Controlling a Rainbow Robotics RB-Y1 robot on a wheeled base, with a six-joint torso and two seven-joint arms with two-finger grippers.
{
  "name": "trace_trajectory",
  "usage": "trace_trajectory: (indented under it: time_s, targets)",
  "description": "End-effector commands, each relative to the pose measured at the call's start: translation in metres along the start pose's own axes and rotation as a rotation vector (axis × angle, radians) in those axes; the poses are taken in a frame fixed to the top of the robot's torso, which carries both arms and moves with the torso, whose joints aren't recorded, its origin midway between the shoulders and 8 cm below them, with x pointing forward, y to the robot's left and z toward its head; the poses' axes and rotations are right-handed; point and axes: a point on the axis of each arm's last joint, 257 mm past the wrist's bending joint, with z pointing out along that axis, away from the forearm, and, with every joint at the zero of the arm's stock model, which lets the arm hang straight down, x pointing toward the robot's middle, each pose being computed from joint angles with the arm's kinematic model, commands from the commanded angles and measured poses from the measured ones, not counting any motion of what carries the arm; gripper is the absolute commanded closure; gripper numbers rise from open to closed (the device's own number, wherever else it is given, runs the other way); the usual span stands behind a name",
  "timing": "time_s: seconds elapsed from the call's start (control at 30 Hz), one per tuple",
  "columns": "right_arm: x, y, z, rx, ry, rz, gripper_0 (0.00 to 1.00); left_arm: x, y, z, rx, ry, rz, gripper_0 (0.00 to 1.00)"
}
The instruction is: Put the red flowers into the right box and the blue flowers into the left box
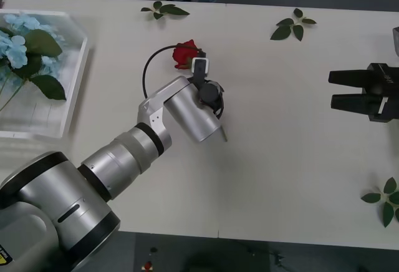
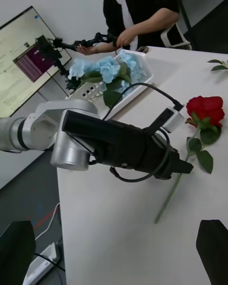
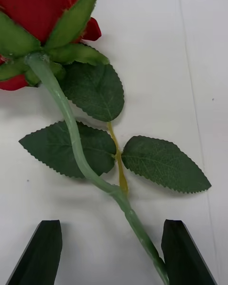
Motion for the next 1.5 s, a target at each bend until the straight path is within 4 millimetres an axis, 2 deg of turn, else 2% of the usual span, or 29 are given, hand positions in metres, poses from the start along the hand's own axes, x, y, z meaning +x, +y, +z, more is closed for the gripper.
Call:
trace_trajectory:
  time_s: [0.03,0.07,0.13,0.17,0.23,0.27,0.3,0.5,0.57,0.67,0.8,0.93,0.97,1.0,1.03,1.27,1.3,1.5]
  targets:
    - [-0.021,0.01,0.001,-0.036,-0.042,-0.046,0.0,-0.015,0.007,0.001,-0.027,-0.023,0.059,0.4]
    - [-0.022,0.011,0.001,-0.039,-0.044,-0.046,0.0,-0.016,0.008,0.001,-0.03,-0.025,0.062,0.43]
    - [-0.023,0.011,0.001,-0.039,-0.05,-0.042,0.0,-0.015,0.012,0.002,-0.042,-0.027,0.072,0.6]
    - [-0.023,0.011,0.0,-0.039,-0.05,-0.042,0.0,-0.016,0.014,0.002,-0.044,-0.028,0.072,0.64]
    - [-0.026,0.01,0.0,-0.041,-0.063,-0.037,0.0,-0.017,0.014,0.002,-0.048,-0.032,0.076,0.92]
    - [-0.028,0.009,0.0,-0.04,-0.065,-0.037,0.0,-0.017,0.015,0.002,-0.049,-0.032,0.075,0.97]
    - [-0.029,0.008,0.0,-0.041,-0.069,-0.036,0.0,-0.017,0.016,0.002,-0.051,-0.034,0.078,1.0]
    - [-0.029,0.006,-0.001,-0.037,-0.07,-0.034,0.0,-0.02,0.019,0.002,-0.058,-0.042,0.076,1.0]
    - [-0.029,0.006,-0.001,-0.037,-0.07,-0.034,0.0,-0.023,0.014,-0.001,-0.047,-0.053,0.073,1.0]
    - [-0.029,0.006,-0.001,-0.037,-0.07,-0.034,0.0,-0.04,-0.006,-0.014,0.011,-0.103,0.044,1.0]
    - [-0.029,0.006,-0.001,-0.037,-0.07,-0.034,0.0,-0.078,-0.039,-0.055,0.149,-0.203,-0.038,1.0]
    - [-0.029,0.006,-0.001,-0.037,-0.07,-0.034,0.0,-0.105,-0.049,-0.101,0.267,-0.284,-0.101,1.0]
    - [-0.029,0.006,-0.001,-0.037,-0.07,-0.034,0.0,-0.106,-0.047,-0.106,0.277,-0.294,-0.105,1.0]
    - [-0.029,0.006,-0.001,-0.037,-0.07,-0.034,0.0,-0.111,-0.043,-0.123,0.305,-0.323,-0.118,1.0]
    - [-0.029,0.006,-0.001,-0.037,-0.07,-0.034,0.0,-0.112,-0.04,-0.13,0.317,-0.333,-0.123,1.0]
    - [-0.029,0.006,-0.001,-0.037,-0.07,-0.034,0.0,-0.113,-0.017,-0.226,0.545,-0.447,-0.214,1.0]
    - [-0.029,0.006,-0.001,-0.037,-0.07,-0.034,0.0,-0.115,-0.015,-0.233,0.565,-0.463,-0.226,1.0]
    - [-0.029,0.006,-0.001,-0.037,-0.07,-0.034,0.0,-0.138,-0.013,-0.304,0.792,-0.622,-0.346,1.0]
